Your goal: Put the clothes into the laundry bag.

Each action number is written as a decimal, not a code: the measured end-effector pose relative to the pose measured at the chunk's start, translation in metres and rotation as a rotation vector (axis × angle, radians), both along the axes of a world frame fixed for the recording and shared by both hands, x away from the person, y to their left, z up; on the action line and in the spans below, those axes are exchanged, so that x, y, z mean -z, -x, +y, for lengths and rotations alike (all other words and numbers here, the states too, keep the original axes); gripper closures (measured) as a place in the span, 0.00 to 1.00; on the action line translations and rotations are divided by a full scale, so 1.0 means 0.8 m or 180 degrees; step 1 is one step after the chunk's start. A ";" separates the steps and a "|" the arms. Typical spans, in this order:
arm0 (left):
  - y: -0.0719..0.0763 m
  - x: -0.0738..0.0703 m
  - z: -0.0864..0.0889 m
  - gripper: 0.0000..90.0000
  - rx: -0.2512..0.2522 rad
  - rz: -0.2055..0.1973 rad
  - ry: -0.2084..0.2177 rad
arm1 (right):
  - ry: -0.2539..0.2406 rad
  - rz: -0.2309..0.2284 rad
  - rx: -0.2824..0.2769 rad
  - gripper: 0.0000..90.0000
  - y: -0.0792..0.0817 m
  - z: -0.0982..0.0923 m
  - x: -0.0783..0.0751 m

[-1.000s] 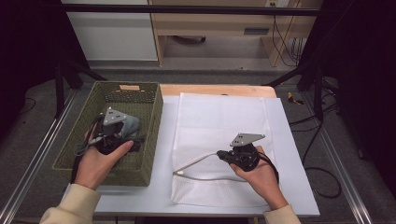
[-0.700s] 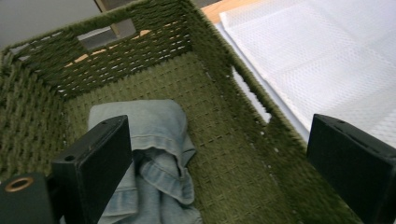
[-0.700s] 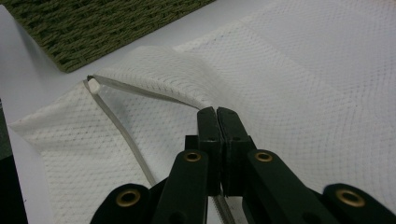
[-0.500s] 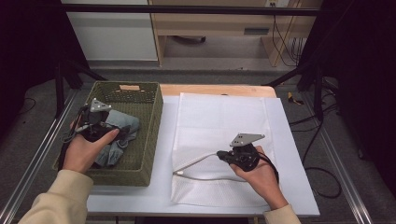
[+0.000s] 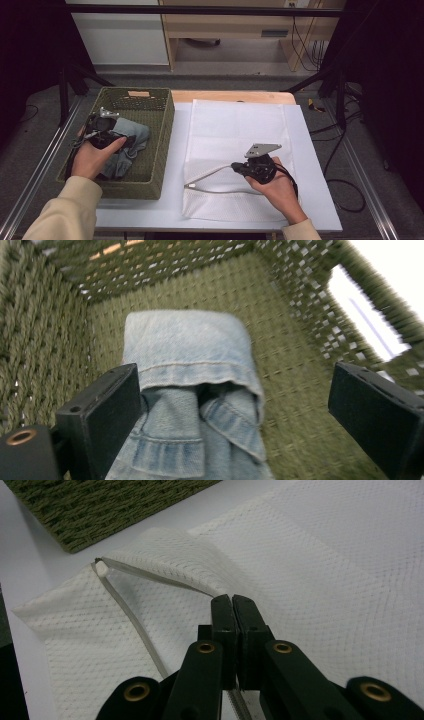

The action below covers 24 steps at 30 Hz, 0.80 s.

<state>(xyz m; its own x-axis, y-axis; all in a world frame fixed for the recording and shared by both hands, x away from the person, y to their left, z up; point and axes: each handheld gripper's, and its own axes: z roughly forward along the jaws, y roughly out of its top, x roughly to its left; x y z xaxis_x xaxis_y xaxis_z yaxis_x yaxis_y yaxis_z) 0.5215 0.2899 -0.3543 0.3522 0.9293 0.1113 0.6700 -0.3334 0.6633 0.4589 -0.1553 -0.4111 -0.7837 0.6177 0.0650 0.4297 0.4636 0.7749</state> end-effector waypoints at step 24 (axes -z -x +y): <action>-0.018 0.036 0.006 0.07 -0.0098 0.0234 -0.0060 | 0.0003 0.0022 -0.0021 0.99 0.001 0.002 0.001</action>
<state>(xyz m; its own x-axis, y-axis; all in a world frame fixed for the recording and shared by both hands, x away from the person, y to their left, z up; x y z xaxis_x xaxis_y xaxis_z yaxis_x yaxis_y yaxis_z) 0.5358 0.2950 -0.3832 0.3313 0.9378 0.1037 0.7267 -0.3237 0.6059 0.4583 -0.1541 -0.4118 -0.7873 0.6126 0.0699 0.4319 0.4671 0.7716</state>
